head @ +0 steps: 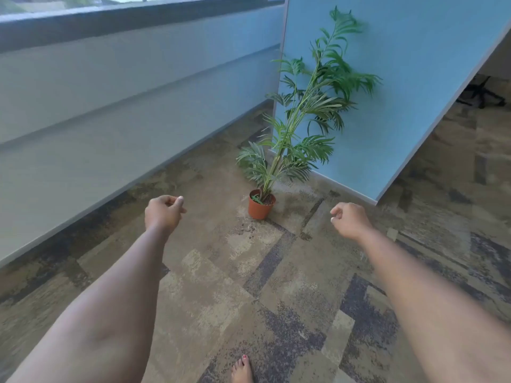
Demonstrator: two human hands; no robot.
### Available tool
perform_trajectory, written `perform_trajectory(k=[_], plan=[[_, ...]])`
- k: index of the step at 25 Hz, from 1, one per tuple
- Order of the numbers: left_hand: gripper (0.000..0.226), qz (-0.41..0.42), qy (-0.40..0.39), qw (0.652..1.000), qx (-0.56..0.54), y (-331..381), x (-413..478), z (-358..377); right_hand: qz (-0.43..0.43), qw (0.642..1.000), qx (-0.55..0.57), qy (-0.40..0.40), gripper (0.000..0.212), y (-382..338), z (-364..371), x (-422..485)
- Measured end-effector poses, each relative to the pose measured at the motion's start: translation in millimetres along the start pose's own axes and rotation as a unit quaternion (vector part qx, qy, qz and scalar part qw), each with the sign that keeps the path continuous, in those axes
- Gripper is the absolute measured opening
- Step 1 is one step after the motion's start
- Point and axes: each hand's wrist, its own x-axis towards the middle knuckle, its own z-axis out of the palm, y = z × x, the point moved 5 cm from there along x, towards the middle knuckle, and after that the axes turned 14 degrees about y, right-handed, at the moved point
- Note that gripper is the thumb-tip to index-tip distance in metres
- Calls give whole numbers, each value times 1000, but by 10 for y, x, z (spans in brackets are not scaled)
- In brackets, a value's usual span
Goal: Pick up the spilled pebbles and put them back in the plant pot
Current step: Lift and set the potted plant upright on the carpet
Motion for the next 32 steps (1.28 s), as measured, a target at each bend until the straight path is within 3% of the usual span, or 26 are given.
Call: perform_trajectory(k=[3, 13, 17, 21, 26, 32], plan=[[24, -33, -13, 998, 44, -88, 248, 253, 48, 999, 0, 9, 25, 60, 142, 361], [27, -34, -77, 996, 33, 366, 813, 1379, 65, 998, 5, 2, 14, -25, 550, 1393], [57, 55, -145, 980, 124, 526, 941, 1911, -4, 997, -46, -67, 61, -28, 876, 1825], [80, 162, -200, 932, 254, 647, 1063, 2529, -66, 984, -96, -135, 88, 6, 1345, 2435], [94, 211, -240, 893, 317, 541, 1312, 3399, -111, 971, -128, -171, 101, 185, 2095, 3102], [90, 208, -259, 892, 308, -86, 1630, 4646, -86, 970, -128, -189, 103, 670, 3378, 3493]])
